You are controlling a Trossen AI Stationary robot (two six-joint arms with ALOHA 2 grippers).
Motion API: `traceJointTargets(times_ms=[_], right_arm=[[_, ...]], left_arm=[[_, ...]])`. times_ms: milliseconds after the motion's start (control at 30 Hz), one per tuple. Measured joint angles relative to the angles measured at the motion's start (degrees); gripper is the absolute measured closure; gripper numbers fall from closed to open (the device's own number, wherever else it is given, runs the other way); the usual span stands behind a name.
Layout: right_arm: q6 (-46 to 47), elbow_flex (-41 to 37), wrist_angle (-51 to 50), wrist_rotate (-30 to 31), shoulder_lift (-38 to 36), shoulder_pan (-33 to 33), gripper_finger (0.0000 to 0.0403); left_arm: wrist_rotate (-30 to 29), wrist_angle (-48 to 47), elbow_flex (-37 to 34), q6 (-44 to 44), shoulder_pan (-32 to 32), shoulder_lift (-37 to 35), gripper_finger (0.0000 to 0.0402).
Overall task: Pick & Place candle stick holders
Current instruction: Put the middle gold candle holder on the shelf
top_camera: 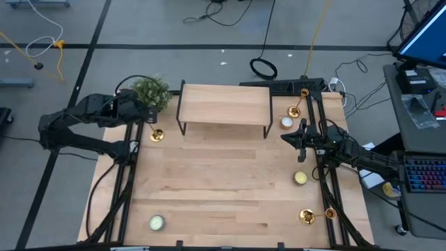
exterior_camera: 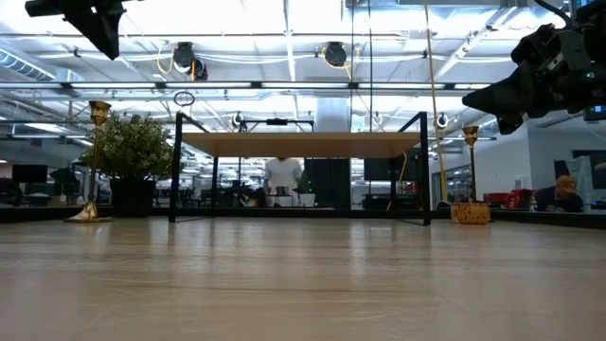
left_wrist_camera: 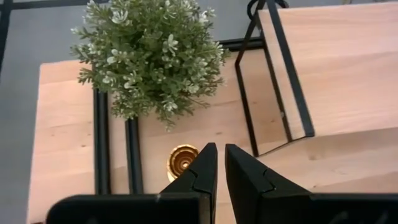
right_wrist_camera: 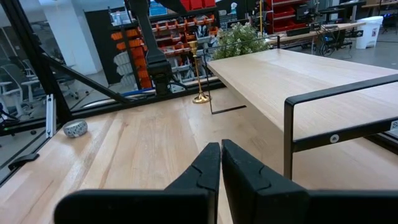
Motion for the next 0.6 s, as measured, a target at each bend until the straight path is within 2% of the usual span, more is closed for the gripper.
traceJointTargets(times_ms=[400,500,600], right_arm=[[-0.2,0.0,0.0,0.0,0.0,0.0,0.0394],[-0.2,0.0,0.0,0.0,0.0,0.0,0.0395],[-0.2,0.0,0.0,0.0,0.0,0.0,0.0394]], left_arm=[[0.1,0.0,0.0,2.9,2.7,0.3,0.0364],[0.1,0.0,0.0,3.3,3.3,0.9,0.0337],[0.1,-0.4,0.0,3.5,3.7,1.9,0.0292]])
